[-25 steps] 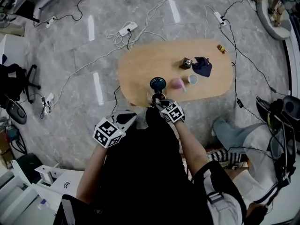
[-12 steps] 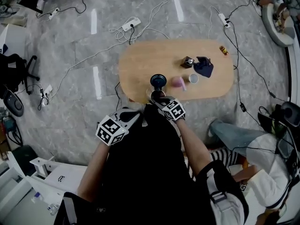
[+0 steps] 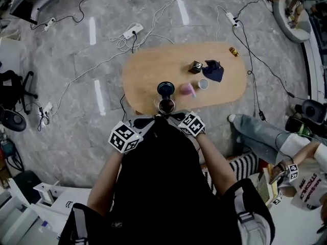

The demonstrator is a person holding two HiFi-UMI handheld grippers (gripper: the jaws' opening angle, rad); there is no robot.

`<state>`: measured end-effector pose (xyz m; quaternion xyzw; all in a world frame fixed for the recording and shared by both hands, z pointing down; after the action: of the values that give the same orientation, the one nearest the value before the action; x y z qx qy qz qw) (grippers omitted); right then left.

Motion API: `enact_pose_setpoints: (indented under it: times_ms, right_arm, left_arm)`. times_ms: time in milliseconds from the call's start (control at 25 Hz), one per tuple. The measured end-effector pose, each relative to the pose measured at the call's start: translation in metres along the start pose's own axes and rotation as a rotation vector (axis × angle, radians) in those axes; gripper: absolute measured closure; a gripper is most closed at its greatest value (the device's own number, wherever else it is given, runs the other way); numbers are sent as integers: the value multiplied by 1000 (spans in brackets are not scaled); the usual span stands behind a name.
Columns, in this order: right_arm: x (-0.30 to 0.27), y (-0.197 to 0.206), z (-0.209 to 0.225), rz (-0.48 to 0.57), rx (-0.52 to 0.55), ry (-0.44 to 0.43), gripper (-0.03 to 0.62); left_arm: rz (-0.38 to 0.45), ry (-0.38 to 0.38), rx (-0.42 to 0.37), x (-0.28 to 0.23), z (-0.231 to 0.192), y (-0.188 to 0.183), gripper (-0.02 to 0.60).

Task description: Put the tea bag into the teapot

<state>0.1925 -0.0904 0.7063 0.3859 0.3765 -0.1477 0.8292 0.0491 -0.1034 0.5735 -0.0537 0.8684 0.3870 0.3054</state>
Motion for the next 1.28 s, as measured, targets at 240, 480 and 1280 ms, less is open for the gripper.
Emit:
enact_pose_setpoints:
  times_ms: [240,480,1280]
  right_arm:
    - [29,-14,-12,89,-10,24,588]
    - [38,-20,-16,106,-8,60,588]
    - [72,-49,-39,168,36,110,588]
  left_arm:
    - [-9,31,-29,-11,-2,-13,571]
    - [-18,48,-69,-19,-5,-24,571]
    - [-34,90,-70,-32,0,-17,571]
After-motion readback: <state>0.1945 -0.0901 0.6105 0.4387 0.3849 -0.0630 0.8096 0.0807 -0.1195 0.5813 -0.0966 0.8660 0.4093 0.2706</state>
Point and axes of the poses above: the fingertips, and each gripper's own axes: x backward along the fingers, z to its right, y out of its underside, the point moved 5 cm from there along x, backward along the fingers, and after that the axes turned 1 degree about x, right-handed, at the moved point
